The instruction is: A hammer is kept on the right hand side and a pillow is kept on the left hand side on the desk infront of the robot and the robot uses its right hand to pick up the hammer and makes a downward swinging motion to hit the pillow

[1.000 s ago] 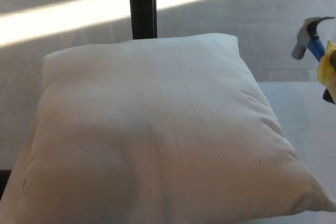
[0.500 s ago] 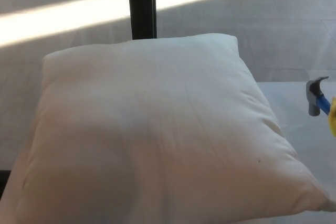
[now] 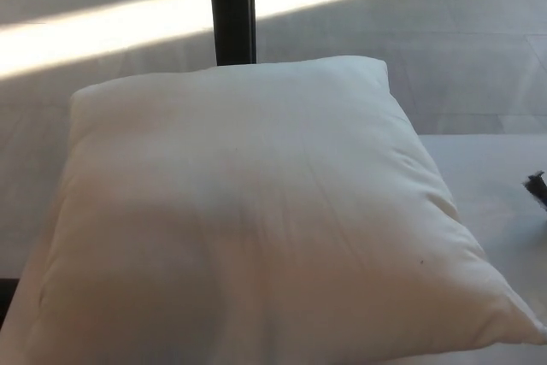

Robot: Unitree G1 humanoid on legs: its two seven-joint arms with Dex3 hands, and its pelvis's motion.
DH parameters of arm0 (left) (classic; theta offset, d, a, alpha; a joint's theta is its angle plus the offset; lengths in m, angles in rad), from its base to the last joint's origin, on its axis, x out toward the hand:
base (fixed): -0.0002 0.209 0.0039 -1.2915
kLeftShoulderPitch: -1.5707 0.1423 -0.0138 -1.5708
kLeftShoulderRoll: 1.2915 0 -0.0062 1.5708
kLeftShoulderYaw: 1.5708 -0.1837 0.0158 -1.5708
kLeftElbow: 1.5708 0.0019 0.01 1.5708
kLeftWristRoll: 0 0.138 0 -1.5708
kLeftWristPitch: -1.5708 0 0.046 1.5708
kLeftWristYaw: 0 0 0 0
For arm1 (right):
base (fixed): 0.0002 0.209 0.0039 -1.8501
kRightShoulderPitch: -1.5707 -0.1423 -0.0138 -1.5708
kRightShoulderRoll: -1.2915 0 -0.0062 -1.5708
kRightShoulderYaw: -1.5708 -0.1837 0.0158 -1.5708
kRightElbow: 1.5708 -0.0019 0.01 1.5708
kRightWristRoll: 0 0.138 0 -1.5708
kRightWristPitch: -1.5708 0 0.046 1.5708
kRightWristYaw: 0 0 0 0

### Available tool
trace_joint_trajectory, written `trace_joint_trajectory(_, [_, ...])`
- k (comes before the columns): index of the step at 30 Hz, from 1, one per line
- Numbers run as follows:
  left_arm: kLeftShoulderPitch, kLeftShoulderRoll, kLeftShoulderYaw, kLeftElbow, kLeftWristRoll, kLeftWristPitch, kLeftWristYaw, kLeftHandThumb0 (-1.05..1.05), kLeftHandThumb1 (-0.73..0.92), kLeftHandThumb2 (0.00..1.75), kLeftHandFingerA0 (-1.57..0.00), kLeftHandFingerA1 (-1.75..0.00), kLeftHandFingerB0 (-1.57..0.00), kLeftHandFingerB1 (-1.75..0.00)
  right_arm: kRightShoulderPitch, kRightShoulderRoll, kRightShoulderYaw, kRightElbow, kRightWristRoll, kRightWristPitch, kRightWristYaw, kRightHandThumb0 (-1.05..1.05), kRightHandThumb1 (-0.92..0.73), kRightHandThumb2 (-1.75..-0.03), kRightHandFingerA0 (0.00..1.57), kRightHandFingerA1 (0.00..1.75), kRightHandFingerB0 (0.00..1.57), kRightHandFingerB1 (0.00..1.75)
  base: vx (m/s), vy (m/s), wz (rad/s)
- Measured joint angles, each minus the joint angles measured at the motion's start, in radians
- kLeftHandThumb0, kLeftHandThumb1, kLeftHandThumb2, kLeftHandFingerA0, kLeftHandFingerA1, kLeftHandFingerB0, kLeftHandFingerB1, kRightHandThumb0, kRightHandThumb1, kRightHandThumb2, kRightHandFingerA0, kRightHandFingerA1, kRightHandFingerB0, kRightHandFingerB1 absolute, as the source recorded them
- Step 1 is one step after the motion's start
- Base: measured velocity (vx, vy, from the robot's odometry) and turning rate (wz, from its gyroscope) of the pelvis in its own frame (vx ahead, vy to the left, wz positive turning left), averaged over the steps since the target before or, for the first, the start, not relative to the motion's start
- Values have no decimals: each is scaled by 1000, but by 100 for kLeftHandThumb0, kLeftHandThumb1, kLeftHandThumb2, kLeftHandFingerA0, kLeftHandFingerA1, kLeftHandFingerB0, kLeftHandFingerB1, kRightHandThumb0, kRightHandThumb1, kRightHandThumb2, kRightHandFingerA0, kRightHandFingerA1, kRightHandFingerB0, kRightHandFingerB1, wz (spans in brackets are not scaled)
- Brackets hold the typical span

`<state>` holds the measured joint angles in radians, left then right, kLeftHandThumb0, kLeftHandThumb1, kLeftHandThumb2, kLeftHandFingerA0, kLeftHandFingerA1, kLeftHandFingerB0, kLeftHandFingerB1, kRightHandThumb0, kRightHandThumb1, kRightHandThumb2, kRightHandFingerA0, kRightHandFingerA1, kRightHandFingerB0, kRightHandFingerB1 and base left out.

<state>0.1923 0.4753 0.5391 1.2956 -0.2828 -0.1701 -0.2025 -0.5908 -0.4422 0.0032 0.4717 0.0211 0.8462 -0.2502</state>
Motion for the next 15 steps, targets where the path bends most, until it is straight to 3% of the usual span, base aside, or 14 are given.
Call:
trace_joint_trajectory(2, [-1,0,0,0,0,0,0,-77,81,64,-77,-57,-68,-50,7,-6,33,4,-14,-20,-19,-28,-45,-85,91,175,71,149,0,0,0])
trace_joint_trajectory(5, [-2,0,0,0,0,0,0,-75,80,64,-79,-57,-70,-50,17,-16,94,14,-33,-54,-53,-28,-39,-95,94,175,67,162,0,0,0])
trace_joint_trajectory(6, [-2,0,0,0,0,0,0,-76,80,64,-77,-58,-67,-50,20,-18,106,17,-37,-61,-60,-27,-39,-88,94,175,70,151,0,0,0])
trace_joint_trajectory(11, [-3,0,0,0,0,0,0,-76,80,64,-77,-57,-68,-49,44,-34,207,42,-76,-117,-119,-30,-39,-87,98,175,70,159,0,0,0])
trace_joint_trajectory(12, [-3,0,0,0,0,0,0,-75,80,64,-76,-54,-68,-48,47,-37,229,47,-85,-128,-132,-31,-45,-79,98,175,66,162,0,0,0])
trace_joint_trajectory(13, [-4,0,0,0,0,0,0,-74,81,65,-75,-54,-66,-49,51,-39,249,51,-95,-139,-144,-28,-46,-84,98,175,72,149,0,0,0])
trace_joint_trajectory(15, [-4,0,0,0,0,0,0,-74,81,65,-75,-54,-66,-49,58,-43,283,59,-107,-159,-164,-28,-46,-84,98,175,72,149,0,0,0])
